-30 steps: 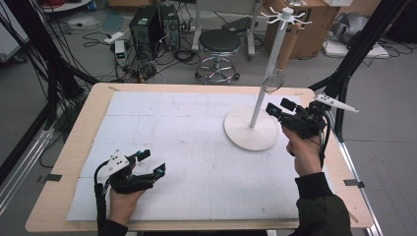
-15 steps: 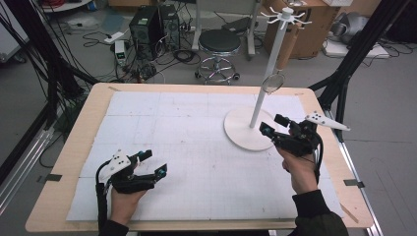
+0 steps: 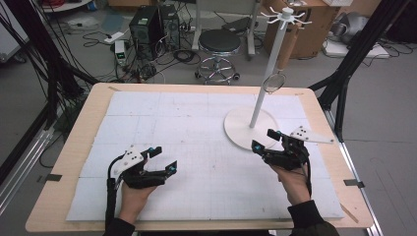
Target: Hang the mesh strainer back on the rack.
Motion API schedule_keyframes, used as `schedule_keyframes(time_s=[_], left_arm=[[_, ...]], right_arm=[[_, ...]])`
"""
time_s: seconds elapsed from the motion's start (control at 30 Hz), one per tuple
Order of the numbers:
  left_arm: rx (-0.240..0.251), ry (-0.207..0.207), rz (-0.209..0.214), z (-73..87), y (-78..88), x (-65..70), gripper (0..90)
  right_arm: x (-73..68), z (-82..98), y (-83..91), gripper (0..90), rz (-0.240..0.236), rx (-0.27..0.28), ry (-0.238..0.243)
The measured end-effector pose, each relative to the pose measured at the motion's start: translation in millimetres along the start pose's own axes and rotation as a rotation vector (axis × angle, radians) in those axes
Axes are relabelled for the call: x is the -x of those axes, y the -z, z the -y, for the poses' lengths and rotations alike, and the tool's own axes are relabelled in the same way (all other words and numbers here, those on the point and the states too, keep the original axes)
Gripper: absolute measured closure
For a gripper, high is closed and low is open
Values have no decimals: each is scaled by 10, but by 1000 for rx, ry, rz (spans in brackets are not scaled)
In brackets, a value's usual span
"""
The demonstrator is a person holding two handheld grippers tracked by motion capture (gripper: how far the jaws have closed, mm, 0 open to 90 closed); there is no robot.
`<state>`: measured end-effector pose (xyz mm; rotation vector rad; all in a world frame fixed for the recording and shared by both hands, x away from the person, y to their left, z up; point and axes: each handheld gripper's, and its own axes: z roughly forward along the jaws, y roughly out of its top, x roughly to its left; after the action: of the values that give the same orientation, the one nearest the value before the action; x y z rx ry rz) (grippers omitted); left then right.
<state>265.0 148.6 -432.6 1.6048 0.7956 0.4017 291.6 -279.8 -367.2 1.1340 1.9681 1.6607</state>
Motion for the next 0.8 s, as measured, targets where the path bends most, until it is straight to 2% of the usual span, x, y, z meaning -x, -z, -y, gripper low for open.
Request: schedule_keyframes(time_s=[0.1, 0.23, 0.3, 0.4, 0.57, 0.67, 0.8], left_arm=[[0, -10, 12, -23, -8, 18, 193], [11, 10, 11, -31, 4, -17, 190], [6, 3, 12, -27, 4, -9, 189], [1, -10, 19, -28, 13, 9, 185], [-6, -17, 16, -13, 17, 6, 179], [-9, -25, -3, -6, 19, 8, 177], [-2, -21, -5, 9, 49, 0, 177]], right_arm=[[-8, 108, 2, 156, -4, 6, 6], [-10, 236, 13, 155, -13, 6, 19], [-18, 289, 15, 153, -27, 1, 54], [-17, 355, 29, 151, -30, -12, 77], [37, 440, 86, 151, -21, -13, 62], [56, 492, 96, 151, -25, -17, 48], [74, 560, 68, 151, -4, -35, 74]])
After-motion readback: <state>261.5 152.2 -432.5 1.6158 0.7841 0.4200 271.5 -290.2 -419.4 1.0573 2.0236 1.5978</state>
